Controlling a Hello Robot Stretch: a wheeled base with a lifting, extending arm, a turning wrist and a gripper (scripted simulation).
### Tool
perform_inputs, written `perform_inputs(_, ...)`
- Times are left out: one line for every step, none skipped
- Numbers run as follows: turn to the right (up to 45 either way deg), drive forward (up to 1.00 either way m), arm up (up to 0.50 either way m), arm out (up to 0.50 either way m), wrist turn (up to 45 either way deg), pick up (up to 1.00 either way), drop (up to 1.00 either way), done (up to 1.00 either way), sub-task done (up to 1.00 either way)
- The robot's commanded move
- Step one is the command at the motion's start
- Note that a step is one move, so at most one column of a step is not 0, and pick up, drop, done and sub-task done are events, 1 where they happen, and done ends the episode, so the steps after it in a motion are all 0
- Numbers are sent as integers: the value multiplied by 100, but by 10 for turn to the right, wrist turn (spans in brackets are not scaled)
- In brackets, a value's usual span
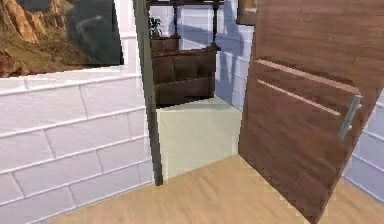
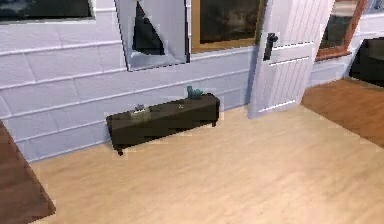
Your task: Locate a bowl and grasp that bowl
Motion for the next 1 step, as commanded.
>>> perform_inputs(0,65,0,0,0,0,0,0,0)
